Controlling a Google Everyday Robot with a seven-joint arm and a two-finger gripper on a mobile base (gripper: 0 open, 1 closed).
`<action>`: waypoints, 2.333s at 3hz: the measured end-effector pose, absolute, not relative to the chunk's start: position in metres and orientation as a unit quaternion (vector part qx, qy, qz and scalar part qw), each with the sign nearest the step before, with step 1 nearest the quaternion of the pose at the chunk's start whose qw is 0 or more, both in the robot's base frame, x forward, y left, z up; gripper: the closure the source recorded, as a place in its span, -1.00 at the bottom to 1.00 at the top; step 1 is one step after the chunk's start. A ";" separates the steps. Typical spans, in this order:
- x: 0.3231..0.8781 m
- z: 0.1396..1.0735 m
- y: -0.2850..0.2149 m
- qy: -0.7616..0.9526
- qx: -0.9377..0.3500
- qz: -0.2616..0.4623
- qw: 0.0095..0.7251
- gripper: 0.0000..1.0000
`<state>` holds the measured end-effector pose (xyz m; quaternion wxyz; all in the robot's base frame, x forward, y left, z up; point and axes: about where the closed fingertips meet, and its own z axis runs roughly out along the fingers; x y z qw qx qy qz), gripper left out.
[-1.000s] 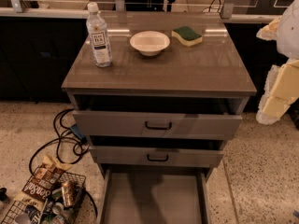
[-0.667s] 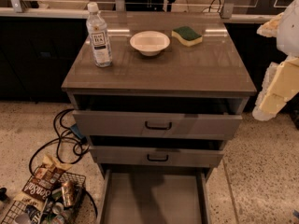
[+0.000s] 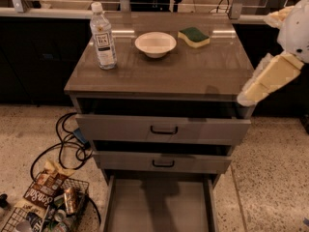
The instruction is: Place blue plastic bottle into bottom drawer
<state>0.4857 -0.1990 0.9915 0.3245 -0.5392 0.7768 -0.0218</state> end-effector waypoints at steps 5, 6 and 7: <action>0.638 1.019 -0.098 0.633 -0.420 0.145 0.633 -1.00; 0.650 1.008 -0.077 0.634 -0.419 0.168 0.628 -1.00; 0.676 0.994 -0.033 0.628 -0.418 0.207 0.622 -1.00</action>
Offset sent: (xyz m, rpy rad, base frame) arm 0.1521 0.0696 0.0408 0.6174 -0.4553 0.0553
